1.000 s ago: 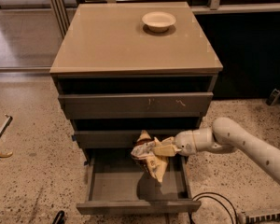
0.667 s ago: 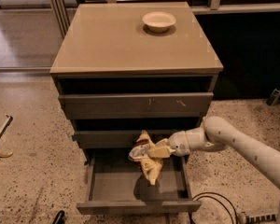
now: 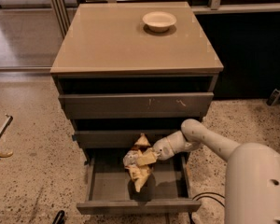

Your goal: Place brown chip bag into bottom drawer

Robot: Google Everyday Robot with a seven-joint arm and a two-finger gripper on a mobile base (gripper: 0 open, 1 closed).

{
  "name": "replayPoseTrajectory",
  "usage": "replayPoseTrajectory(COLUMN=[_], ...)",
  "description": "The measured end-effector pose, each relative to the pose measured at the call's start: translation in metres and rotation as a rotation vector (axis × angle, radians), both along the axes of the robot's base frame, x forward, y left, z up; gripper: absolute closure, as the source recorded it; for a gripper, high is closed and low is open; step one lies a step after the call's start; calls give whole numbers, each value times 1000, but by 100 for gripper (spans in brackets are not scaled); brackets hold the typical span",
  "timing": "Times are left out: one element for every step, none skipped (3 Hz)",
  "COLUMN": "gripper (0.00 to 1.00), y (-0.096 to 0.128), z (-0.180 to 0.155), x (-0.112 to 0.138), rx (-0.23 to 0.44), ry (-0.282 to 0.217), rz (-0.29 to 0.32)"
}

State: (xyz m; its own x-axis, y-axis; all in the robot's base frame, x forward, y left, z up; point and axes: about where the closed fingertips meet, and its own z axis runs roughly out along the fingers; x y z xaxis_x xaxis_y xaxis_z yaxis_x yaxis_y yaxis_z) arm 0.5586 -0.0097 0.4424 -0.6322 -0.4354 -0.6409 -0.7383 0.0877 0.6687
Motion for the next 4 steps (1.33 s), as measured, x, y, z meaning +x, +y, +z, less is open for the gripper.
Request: replayPoseTrajectory(gripper=[100,100,100,100], y=[15,20,20,23], z=[-38,-63,-81,-107], x=[2,3,2,-7], rx=[-12,-20,-26,-54], ry=[86,137,165,209], rz=[34,41,8,-48])
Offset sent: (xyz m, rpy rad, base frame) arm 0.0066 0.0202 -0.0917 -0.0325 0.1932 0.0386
